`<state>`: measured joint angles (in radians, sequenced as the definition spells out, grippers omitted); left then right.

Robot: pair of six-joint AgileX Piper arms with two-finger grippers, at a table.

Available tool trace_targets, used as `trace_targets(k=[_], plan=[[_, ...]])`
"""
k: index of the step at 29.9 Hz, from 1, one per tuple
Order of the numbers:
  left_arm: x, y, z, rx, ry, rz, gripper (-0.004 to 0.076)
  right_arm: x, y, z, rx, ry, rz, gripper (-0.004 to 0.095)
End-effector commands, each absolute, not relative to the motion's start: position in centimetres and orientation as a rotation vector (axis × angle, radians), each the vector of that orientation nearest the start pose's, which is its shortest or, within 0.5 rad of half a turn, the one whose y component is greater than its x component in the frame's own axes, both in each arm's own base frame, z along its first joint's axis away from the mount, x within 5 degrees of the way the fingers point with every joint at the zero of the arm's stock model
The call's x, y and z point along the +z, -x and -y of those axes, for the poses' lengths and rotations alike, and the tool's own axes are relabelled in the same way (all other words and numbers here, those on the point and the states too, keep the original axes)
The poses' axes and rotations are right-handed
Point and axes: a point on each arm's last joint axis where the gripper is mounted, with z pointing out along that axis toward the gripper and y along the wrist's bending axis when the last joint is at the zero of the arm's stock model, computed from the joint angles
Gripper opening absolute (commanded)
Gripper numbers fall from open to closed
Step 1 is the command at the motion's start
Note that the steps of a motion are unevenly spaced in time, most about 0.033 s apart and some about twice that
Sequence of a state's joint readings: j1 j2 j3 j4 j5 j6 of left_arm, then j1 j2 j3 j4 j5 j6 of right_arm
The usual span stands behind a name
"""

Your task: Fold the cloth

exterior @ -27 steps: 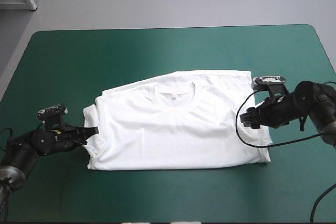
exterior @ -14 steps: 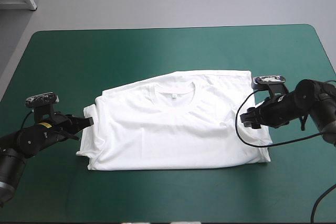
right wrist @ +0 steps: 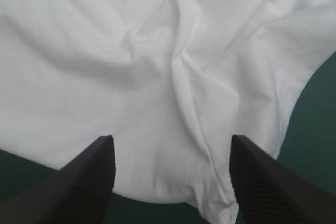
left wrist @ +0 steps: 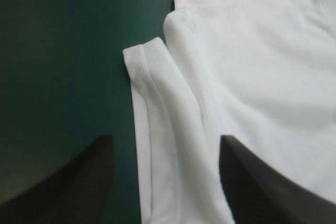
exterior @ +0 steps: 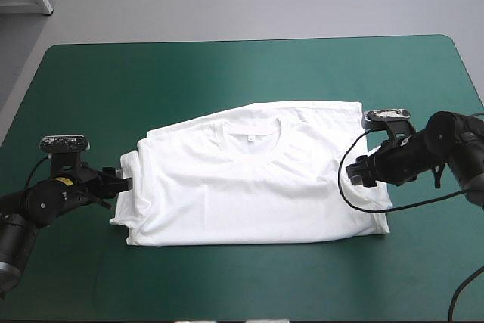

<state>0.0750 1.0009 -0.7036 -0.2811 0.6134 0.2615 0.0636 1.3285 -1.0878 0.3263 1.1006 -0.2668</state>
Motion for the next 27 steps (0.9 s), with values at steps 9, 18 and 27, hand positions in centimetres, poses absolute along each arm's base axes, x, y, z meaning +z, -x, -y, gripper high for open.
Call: trace_targets(k=[9,18,27], plan=[[25.2,-21.3,-1.1,-0.031,0.052,-2.495,0.0528,32.6,-24.4,-4.7,0.456,0.314,-2.678,0.0590],[22.2,-23.7,-0.4,-0.057,0.003,-2.560,0.0526,32.6,-24.4,-4.6,0.453,0.316,-2.679,0.0590],[20.5,-24.4,2.3,-0.102,-0.091,-2.613,0.0429,32.6,-24.4,-4.6,0.447,0.340,-2.673,0.0589]])
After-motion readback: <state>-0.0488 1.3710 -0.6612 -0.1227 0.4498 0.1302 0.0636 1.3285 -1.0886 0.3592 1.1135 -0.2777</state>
